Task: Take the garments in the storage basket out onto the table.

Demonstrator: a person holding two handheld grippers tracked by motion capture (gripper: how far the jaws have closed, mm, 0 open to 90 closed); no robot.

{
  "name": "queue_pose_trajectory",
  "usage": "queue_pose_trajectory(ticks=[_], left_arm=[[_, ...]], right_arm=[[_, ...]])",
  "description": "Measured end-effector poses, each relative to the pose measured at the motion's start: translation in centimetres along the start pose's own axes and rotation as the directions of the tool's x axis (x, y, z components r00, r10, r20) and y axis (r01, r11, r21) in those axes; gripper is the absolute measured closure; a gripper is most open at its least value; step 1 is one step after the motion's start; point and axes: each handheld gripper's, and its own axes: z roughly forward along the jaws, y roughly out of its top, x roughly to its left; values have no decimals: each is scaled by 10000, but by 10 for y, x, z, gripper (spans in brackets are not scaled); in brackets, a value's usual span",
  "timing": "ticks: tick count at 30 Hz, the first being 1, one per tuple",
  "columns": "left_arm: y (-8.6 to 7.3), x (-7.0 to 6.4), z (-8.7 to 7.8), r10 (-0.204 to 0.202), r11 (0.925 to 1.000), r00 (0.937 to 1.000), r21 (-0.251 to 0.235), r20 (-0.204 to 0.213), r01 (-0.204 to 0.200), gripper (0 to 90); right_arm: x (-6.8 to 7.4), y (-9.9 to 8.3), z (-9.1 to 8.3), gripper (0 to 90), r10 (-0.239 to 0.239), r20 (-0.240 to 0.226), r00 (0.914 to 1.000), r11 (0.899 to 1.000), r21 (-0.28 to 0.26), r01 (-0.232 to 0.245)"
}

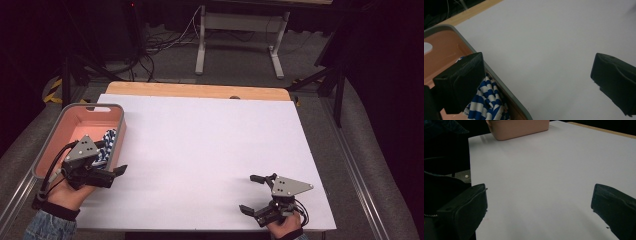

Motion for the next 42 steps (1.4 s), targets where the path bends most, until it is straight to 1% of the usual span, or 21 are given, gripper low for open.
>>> queue_pose_trajectory(ticks=[1, 2, 3, 5, 7, 11, 13, 14, 19, 22, 25, 26, 27, 28, 30, 35, 37, 38, 39, 40, 42], left_arm=[[1, 1, 1, 62, 9999, 10000, 123, -76, -61, 2], [1, 3, 1, 16, 9997, 9998, 238, -212, -11, 1], [2, 5, 2, -147, 9993, 9994, 339, -318, 158, 2], [4, 9, 3, -263, 9982, 9990, 536, -371, 282, 21], [4, 13, 2, -306, 9977, 9994, 605, -173, 316, 16], [7, 18, 2, -347, 9961, 9992, 800, -217, 364, 19], [8, 23, 2, -345, 9932, 9992, 1102, -199, 365, 24], [8, 24, 2, -474, 9917, 9987, 1192, -167, 490, 27], [9, 34, 3, -507, 9860, 9985, 1581, -196, 532, 31], [9, 37, 3, -562, 9836, 9983, 1711, -141, 577, 35], [11, 42, 3, -555, 9783, 9984, 1994, -108, 566, 46], [11, 42, 3, -555, 9783, 9984, 1994, -108, 566, 53], [11, 44, 3, -506, 9741, 9987, 2201, -79, 511, 53], [11, 44, 4, -439, 9726, 9989, 2276, -164, 465, 59], [12, 46, 5, -356, 9646, 9993, 2611, -141, 380, 68], [15, 50, 5, -275, 9526, 9995, 3026, -146, 306, 76], [16, 53, 6, -201, 9450, 9996, 3261, -203, 256, 79], [16, 55, 6, -248, 9399, 9994, 3401, -242, 315, 78], [16, 55, 6, -248, 9399, 9994, 3401, -242, 315, 79], [17, 58, 7, -355, 9316, 9988, 3607, -334, 451, 80], [17, 61, 8, -460, 9215, 9983, 3842, -354, 561, 88]], right_arm=[[0, 0, 0, 13, 6, 2, 10000, 10000, 7, -6], [0, 0, 0, 13, 14, -1, 10000, 10000, 16, -14], [0, 0, 1, 13, 20, -15, 10000, 10000, 26, -20], [-1, -1, 1, 13, 33, -54, 10000, 10000, 44, -33], [-1, -1, 2, 13, 49, -114, 9999, 9999, 98, -48], [-1, -1, 3, 13, 61, -136, 9999, 9999, 121, -59], [-1, -1, 3, 13, 65, -137, 9999, 9999, 129, -63], [-1, -1, 3, 13, 64, -138, 9999, 9999, 131, -63], [-1, -1, 3, 13, 29, -100, 9999, 9999, 139, -28], [-1, -1, 3, 13, 38, -87, 10000, 9999, 133, -37], [-1, -1, 3, 13, 28, -90, 10000, 9999, 142, -27], [-1, -1, 3, 13, 28, -90, 10000, 9999, 142, -27], [-1, -1, 3, 13, 26, -91, 10000, 9999, 146, -24], [-1, -1, 3, 13, 27, -82, 10000, 9999, 155, -26], [-1, -2, 3, 12, 36, -44, 10000, 9999, 157, -35], [-1, -2, 3, 12, 20, -35, 10000, 9999, 158, -19], [-1, -2, 3, 12, 17, -32, 10000, 9999, 163, -16], [-1, -2, 3, 12, 16, -25, 10000, 9999, 168, -15], [-1, -2, 3, 12, 26, -25, 10000, 9998, 174, -26], [-1, -2, 3, 12, 32, -19, 10000, 9998, 180, -32], [-1, -2, 3, 12, 28, -13, 10000, 9998, 186, -28]])
